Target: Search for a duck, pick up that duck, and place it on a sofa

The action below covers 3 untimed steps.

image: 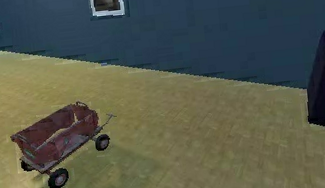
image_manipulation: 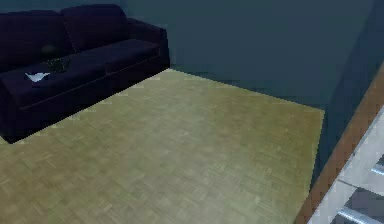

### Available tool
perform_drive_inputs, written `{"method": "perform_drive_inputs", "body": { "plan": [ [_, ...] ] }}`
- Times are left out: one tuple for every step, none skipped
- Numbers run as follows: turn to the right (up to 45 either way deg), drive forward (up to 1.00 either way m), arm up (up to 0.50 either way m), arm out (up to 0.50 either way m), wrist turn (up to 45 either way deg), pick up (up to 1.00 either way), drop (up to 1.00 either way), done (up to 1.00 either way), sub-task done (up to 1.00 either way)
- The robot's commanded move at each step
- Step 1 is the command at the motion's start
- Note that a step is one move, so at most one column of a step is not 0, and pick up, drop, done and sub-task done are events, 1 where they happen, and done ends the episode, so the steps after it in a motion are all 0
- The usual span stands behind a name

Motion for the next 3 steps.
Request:
{"method": "perform_drive_inputs", "body": {
  "plan": [
    [0.0, 1.0, 0.0, 0.0, 0.0, 0.0, 0.0, 0.0, 0.0],
    [0.0, 0.75, 0.0, 0.0, 0.0, 0.0, 0.0, 0.0, 0.0],
    [-3.0, 0.0, 0.0, 0.0, 0.0, 0.0, 0.0, 0.0, 0.0]
  ]
}}
